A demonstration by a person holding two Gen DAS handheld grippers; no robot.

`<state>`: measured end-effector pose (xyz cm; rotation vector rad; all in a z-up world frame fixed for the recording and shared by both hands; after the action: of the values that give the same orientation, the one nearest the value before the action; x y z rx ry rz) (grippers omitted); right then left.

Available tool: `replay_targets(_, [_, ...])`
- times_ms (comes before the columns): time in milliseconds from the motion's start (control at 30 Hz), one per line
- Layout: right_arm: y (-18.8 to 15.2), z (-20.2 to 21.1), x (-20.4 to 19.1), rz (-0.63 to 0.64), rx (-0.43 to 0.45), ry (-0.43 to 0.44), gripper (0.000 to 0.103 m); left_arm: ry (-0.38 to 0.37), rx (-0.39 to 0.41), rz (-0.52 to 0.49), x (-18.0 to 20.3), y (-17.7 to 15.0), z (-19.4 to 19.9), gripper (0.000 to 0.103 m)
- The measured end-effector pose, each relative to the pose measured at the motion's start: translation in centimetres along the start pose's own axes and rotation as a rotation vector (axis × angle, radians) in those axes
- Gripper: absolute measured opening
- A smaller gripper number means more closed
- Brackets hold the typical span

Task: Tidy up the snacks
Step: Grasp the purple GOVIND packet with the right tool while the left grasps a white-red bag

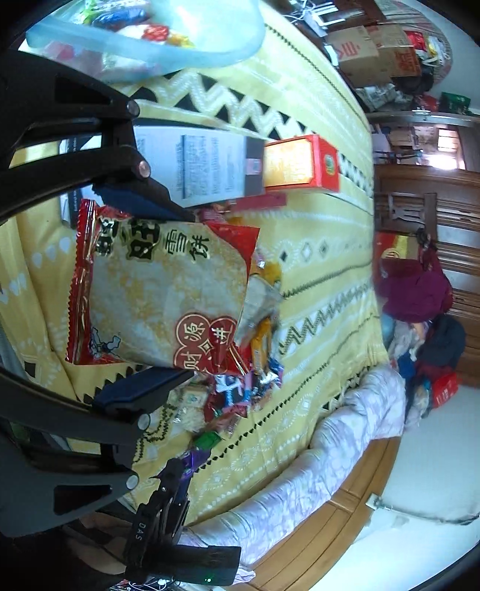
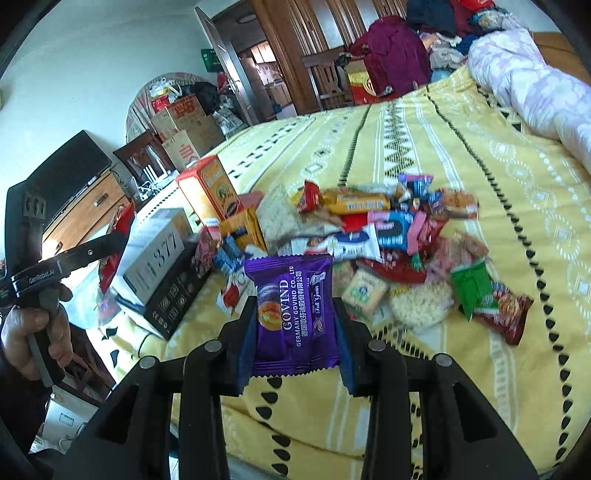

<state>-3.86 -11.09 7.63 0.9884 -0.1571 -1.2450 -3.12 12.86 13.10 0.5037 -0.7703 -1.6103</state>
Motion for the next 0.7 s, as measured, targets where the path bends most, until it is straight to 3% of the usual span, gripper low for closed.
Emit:
replay_targets(333, [-2.4,-0.8,2.6,-0.054,-0.038,-0.01,0.041,-0.137,-0.211,-0.05,5.0,-5.5,-6.9,0.077])
replay_targets(433, [-3.1,-0.9,3.7,-0.074,-0.047,-0.013,0.041,-0.061,-0.234,-0.042,4.7,-6.4,-8.6,0.092])
replay_targets(600, [-4.2,-1.3,5.5,-0.107,-0.065,-0.009,0.041,-0.023,-0.179,-0.048,4.3,-4.7,-9.6,0.093])
replay_targets(700, [-4.2,-1.6,6.1,-0.122,-0.063,0.002,0.042,0.081,-0.155,-0.07,3.2,-3.6,-10.7,0.091])
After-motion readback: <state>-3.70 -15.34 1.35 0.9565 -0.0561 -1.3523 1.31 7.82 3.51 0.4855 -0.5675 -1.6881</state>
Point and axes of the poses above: each gripper's, at about its wrist camera, not at the fingertips, and z roughly against the way its jaws point, x to its right, y to its top, the point moved 6 cm from there along -z, roughly the way its jaws point, and after that the axes turned 6 degrees about -z, right-handed, at the moved point
